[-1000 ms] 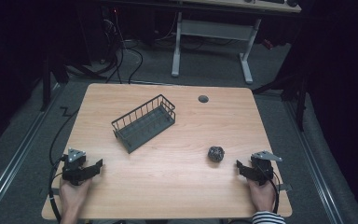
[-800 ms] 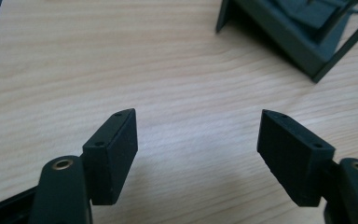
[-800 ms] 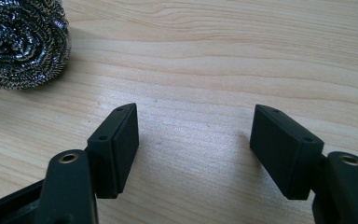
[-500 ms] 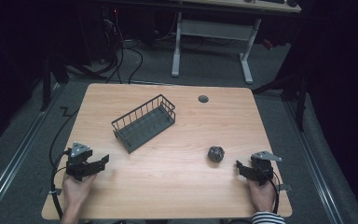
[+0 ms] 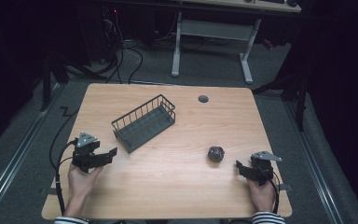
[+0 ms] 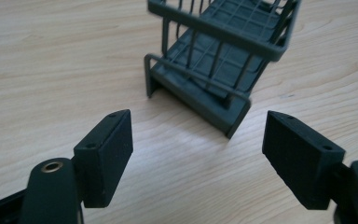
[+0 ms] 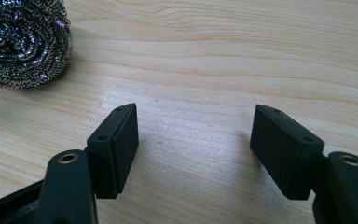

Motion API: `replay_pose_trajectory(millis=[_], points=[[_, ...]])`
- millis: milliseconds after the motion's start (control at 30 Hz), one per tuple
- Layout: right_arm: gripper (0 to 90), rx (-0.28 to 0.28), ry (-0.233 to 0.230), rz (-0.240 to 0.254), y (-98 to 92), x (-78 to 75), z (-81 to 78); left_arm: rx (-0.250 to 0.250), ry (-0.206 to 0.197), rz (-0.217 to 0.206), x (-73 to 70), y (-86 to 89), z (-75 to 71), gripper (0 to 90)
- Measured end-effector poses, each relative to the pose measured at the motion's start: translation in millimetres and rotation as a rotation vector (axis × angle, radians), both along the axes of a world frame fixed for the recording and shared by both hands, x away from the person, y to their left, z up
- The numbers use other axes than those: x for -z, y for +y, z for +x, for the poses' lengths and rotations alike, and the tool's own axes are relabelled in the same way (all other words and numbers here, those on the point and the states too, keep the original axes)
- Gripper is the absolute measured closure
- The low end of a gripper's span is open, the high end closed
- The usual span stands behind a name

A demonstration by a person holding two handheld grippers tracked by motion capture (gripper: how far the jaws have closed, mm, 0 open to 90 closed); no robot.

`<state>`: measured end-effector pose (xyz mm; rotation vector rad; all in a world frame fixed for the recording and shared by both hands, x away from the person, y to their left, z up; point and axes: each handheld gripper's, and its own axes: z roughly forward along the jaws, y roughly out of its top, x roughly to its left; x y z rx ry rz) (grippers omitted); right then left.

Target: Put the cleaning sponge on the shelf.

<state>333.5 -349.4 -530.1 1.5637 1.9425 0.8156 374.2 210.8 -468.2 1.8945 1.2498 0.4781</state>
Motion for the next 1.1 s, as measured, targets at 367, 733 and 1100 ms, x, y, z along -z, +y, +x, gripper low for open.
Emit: replay_pose_trajectory(millis=[367,733,1100], points=[[32.4,-0.002,0.001,0.0,0.2,0.0,-0.1,0.001,0.005,-0.055,-20.9,-11.9,18.9,20.6],[32.4,-0.004,0.001,0.0,0.2,0.0,-0.1,-0.019,-0.001,-0.06,-30.3,-23.5,32.8,17.7],[32.3,-0.004,0.001,0.001,0.1,0.0,-0.1,-0.086,0.025,-0.049,-24.2,-28.9,51.9,16.8]])
